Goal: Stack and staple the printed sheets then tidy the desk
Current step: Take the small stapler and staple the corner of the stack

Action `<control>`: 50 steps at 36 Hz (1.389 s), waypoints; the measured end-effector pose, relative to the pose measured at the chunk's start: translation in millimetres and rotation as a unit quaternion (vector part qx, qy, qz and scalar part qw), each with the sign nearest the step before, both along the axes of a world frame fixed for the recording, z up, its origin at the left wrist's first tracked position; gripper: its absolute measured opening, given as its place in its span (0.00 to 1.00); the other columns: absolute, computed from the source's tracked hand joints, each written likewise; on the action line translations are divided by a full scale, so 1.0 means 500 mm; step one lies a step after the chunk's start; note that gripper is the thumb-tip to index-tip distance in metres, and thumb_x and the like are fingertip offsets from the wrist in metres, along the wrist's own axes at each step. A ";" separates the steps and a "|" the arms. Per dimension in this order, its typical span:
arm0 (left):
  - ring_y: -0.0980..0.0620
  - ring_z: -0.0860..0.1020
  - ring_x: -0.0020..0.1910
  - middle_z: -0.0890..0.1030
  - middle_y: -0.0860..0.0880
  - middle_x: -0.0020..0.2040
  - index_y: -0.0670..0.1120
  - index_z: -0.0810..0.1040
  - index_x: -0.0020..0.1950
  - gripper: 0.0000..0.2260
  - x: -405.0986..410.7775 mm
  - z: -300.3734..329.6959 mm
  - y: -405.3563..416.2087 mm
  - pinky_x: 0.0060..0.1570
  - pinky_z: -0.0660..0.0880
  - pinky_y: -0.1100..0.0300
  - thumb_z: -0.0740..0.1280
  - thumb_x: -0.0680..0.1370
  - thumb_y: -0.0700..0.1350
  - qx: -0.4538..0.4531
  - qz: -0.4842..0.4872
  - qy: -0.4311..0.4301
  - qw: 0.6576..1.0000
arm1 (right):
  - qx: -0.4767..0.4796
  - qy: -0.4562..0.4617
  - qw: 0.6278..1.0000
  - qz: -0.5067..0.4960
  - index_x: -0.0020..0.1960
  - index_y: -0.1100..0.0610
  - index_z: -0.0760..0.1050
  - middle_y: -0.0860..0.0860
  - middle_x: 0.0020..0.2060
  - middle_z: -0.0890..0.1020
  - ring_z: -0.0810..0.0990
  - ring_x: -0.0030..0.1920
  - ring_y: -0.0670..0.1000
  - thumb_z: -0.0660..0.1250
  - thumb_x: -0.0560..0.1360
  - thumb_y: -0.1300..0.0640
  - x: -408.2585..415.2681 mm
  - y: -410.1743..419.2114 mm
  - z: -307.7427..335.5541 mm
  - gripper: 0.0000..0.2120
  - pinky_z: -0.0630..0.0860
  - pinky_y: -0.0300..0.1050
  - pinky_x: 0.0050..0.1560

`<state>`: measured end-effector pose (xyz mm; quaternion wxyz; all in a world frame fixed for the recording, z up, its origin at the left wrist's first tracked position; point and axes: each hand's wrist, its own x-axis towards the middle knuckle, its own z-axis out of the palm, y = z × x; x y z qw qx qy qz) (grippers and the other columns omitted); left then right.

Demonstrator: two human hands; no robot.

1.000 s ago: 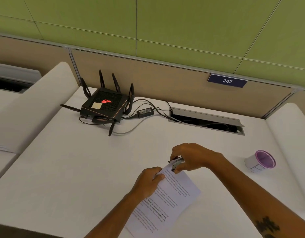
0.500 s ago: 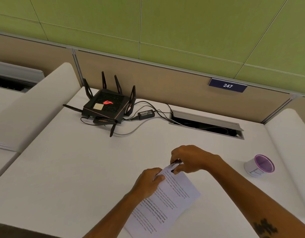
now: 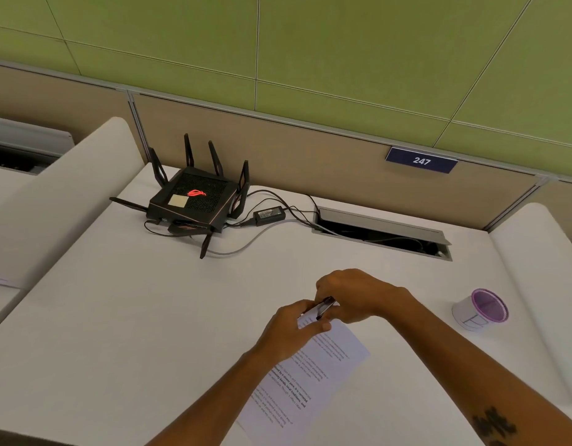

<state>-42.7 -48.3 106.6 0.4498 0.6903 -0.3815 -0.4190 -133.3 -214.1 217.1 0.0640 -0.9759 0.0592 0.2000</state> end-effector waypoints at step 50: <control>0.50 0.88 0.46 0.88 0.50 0.52 0.52 0.83 0.59 0.07 0.022 0.032 0.042 0.42 0.85 0.60 0.73 0.81 0.46 0.027 0.166 0.074 0.983 | 0.358 -0.330 0.722 -0.491 0.64 0.50 0.68 0.48 0.53 0.81 0.82 0.50 0.37 0.72 0.80 0.57 -0.103 0.163 -0.116 0.18 0.77 0.30 0.47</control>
